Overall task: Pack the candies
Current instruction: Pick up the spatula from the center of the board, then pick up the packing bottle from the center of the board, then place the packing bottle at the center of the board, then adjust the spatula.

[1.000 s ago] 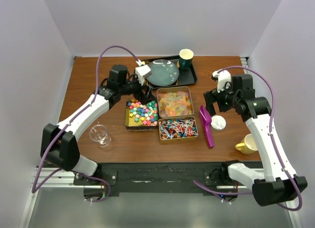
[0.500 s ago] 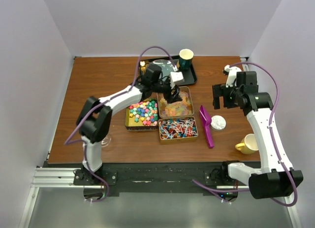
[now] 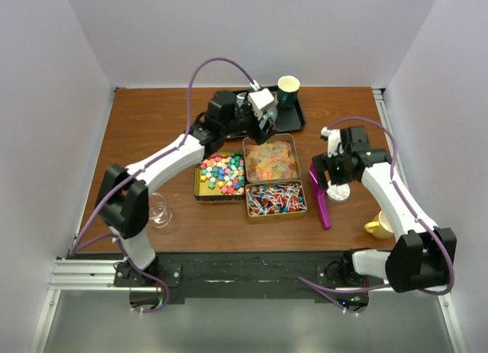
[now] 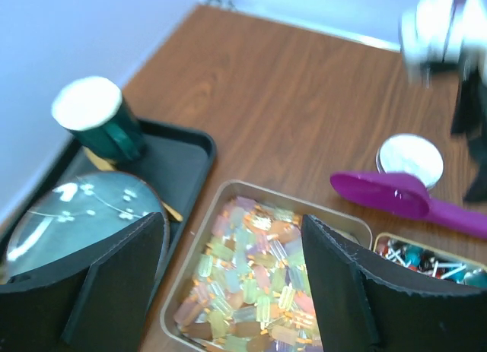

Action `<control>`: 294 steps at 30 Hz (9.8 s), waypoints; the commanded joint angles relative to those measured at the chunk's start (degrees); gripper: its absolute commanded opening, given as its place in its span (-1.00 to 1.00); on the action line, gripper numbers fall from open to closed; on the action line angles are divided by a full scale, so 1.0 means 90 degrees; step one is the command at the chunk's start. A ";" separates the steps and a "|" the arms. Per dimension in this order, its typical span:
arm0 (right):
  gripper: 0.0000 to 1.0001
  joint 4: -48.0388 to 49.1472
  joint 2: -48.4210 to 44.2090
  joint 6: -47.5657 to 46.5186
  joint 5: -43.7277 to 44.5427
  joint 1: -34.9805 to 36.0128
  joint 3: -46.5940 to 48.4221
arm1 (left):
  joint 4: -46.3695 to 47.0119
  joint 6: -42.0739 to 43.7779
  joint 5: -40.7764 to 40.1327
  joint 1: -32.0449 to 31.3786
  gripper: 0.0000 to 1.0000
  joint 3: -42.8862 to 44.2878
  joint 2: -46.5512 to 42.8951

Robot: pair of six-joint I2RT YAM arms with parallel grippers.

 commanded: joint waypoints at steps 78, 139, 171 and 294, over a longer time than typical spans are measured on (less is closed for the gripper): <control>-1.00 -0.1698 0.1041 -0.1932 -0.3952 0.1656 0.1687 | 0.1398 -0.1788 0.4492 0.1553 0.29 -0.2602 -0.2224; -1.00 -0.1240 0.0867 -0.1551 -0.2760 0.1363 0.1727 | -0.8201 0.4314 -0.1045 0.3242 -0.35 -0.3481 -0.4001; -1.00 -0.0937 0.0828 -0.0799 -0.2028 0.1158 0.1679 | -0.6571 0.3508 -0.0449 -0.2461 -1.00 -0.2720 -0.3573; -1.00 -0.2031 0.1130 -0.2567 -0.2828 0.1685 0.2636 | -0.1453 0.0312 0.4238 0.0469 -0.12 0.0298 -0.0574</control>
